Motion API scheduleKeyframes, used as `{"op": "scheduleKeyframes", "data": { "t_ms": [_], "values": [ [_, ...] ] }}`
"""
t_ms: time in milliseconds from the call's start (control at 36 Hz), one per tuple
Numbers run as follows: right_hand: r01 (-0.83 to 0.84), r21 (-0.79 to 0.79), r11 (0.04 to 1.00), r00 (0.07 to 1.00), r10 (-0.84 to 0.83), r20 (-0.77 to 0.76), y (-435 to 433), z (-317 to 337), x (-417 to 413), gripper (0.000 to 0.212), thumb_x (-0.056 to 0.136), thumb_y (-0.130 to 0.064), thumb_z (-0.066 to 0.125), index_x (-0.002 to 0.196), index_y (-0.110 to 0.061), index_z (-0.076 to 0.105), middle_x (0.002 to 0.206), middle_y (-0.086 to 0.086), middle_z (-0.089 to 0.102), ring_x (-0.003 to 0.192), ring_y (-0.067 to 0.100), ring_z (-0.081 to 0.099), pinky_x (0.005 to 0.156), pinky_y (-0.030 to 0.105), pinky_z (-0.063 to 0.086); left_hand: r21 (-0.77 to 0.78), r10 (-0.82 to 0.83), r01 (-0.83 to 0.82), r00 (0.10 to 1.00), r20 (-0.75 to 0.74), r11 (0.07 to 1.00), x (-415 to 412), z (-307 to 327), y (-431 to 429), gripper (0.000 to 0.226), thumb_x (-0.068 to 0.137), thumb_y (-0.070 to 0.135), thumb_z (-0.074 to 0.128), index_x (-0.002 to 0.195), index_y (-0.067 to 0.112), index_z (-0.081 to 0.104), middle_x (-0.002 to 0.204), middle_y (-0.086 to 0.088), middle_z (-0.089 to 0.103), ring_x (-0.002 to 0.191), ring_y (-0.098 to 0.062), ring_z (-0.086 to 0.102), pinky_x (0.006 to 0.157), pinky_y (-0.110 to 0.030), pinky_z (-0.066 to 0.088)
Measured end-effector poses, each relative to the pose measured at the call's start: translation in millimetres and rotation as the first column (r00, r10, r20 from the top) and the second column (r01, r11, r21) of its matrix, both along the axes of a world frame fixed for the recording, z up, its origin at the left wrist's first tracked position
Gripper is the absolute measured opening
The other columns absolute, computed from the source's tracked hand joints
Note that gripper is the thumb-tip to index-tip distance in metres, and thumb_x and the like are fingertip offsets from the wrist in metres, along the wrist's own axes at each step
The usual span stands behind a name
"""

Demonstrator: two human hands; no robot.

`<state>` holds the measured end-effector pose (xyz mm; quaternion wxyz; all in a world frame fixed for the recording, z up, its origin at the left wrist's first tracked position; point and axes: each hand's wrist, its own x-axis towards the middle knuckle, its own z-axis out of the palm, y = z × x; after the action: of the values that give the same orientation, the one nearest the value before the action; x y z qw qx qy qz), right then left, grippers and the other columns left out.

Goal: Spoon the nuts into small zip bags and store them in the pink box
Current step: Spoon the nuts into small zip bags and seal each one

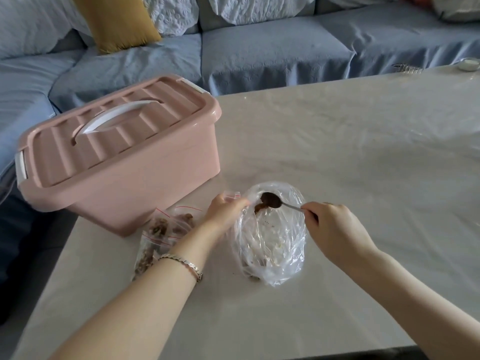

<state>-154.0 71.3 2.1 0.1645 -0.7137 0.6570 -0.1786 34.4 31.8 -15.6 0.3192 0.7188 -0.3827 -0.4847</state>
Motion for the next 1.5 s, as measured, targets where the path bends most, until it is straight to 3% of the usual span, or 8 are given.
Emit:
{"op": "scheduleKeyframes", "data": {
  "t_ms": [167, 333, 639, 1000, 1083, 1194, 1306, 1500],
  "values": [
    [-0.025, 0.125, 0.992, 0.987, 0.004, 0.162, 9, -8, 6, 0.023, 0.092, -0.012, 0.045, 0.086, 0.0, 0.064, 0.066, 0.017, 0.056, 0.053, 0.019, 0.033, 0.05, 0.029, 0.026, -0.006, 0.158, -0.16, 0.979, -0.131, 0.987, -10, -2, 3, 0.011, 0.08, 0.016, 0.066, 0.081, 0.016, 0.055, 0.072, 0.003, 0.053, 0.071, -0.017, 0.052, 0.054, -0.022, 0.038],
    [0.04, 0.291, 0.956, 0.93, -0.142, 0.34, 21, -20, 2, 0.025, 0.091, -0.013, 0.046, 0.083, 0.001, 0.064, 0.055, 0.003, 0.04, 0.052, 0.017, 0.03, 0.048, 0.024, 0.026, -0.055, 0.204, -0.215, 0.967, -0.156, 0.975, -16, -3, 11, 0.017, 0.078, 0.015, 0.067, 0.073, 0.017, 0.052, 0.066, 0.004, 0.052, 0.063, -0.014, 0.051, 0.053, -0.022, 0.037],
    [0.111, 0.508, 0.854, 0.591, -0.467, 0.657, 34, -19, -20, 0.018, 0.089, -0.002, 0.052, 0.079, 0.002, 0.067, 0.054, 0.004, 0.041, 0.04, 0.015, 0.035, 0.039, 0.018, 0.028, -0.107, 0.13, -0.134, 0.991, -0.041, 0.985, -6, -4, 14, 0.029, 0.075, 0.011, 0.067, 0.096, 0.019, 0.049, 0.082, 0.006, 0.051, 0.069, -0.005, 0.048, 0.057, -0.02, 0.036],
    [0.177, 0.405, 0.897, 0.757, -0.387, 0.527, 37, -26, -21, 0.029, 0.09, -0.01, 0.046, 0.072, -0.01, 0.068, 0.039, -0.003, 0.046, 0.048, 0.02, 0.04, 0.056, 0.028, 0.037, -0.118, 0.126, -0.151, 0.972, -0.199, 0.982, -13, -2, 15, 0.012, 0.076, 0.003, 0.056, 0.087, 0.006, 0.054, 0.088, 0.006, 0.051, 0.083, -0.011, 0.045, 0.06, -0.021, 0.028],
    [0.157, 0.361, 0.919, 0.807, -0.33, 0.49, 36, -28, -19, 0.029, 0.092, -0.013, 0.045, 0.077, -0.024, 0.068, 0.038, -0.003, 0.049, 0.04, 0.01, 0.037, 0.05, 0.024, 0.035, -0.073, 0.114, -0.132, 0.97, -0.216, 0.989, -16, 2, 15, 0.042, 0.06, 0.019, 0.058, 0.096, -0.003, 0.056, 0.111, -0.007, 0.059, 0.104, -0.018, 0.049, 0.08, -0.027, 0.029],
    [0.101, 0.318, 0.943, 0.84, -0.253, 0.481, 37, -27, -16, 0.03, 0.092, -0.014, 0.045, 0.079, -0.031, 0.066, 0.038, -0.003, 0.051, 0.037, 0.007, 0.037, 0.044, 0.019, 0.033, -0.05, 0.154, -0.172, 0.956, -0.25, 0.984, -18, 2, 14, 0.061, 0.056, 0.018, 0.057, 0.111, -0.007, 0.053, 0.085, -0.007, 0.059, 0.101, -0.027, 0.053, 0.096, -0.041, 0.037],
    [0.073, 0.296, 0.952, 0.827, -0.224, 0.515, 40, -26, -14, 0.032, 0.092, -0.012, 0.046, 0.076, -0.033, 0.064, 0.039, -0.002, 0.051, 0.039, 0.006, 0.038, 0.042, 0.013, 0.033, 0.004, 0.188, -0.197, 0.931, -0.313, 0.98, -17, -2, 12, 0.081, 0.052, 0.02, 0.058, 0.128, -0.006, 0.044, 0.092, -0.011, 0.057, 0.095, -0.03, 0.055, 0.084, -0.043, 0.043],
    [0.115, 0.401, 0.909, 0.705, -0.359, 0.612, 40, -23, -16, 0.032, 0.091, -0.006, 0.047, 0.074, -0.024, 0.068, 0.041, -0.003, 0.046, 0.047, 0.02, 0.041, 0.054, 0.029, 0.036, 0.053, 0.226, -0.222, 0.905, -0.359, 0.974, -10, -18, 6, 0.045, 0.038, 0.016, 0.061, 0.082, 0.005, 0.055, 0.095, -0.019, 0.063, 0.097, -0.038, 0.064, 0.085, -0.042, 0.048]
  ]
}}
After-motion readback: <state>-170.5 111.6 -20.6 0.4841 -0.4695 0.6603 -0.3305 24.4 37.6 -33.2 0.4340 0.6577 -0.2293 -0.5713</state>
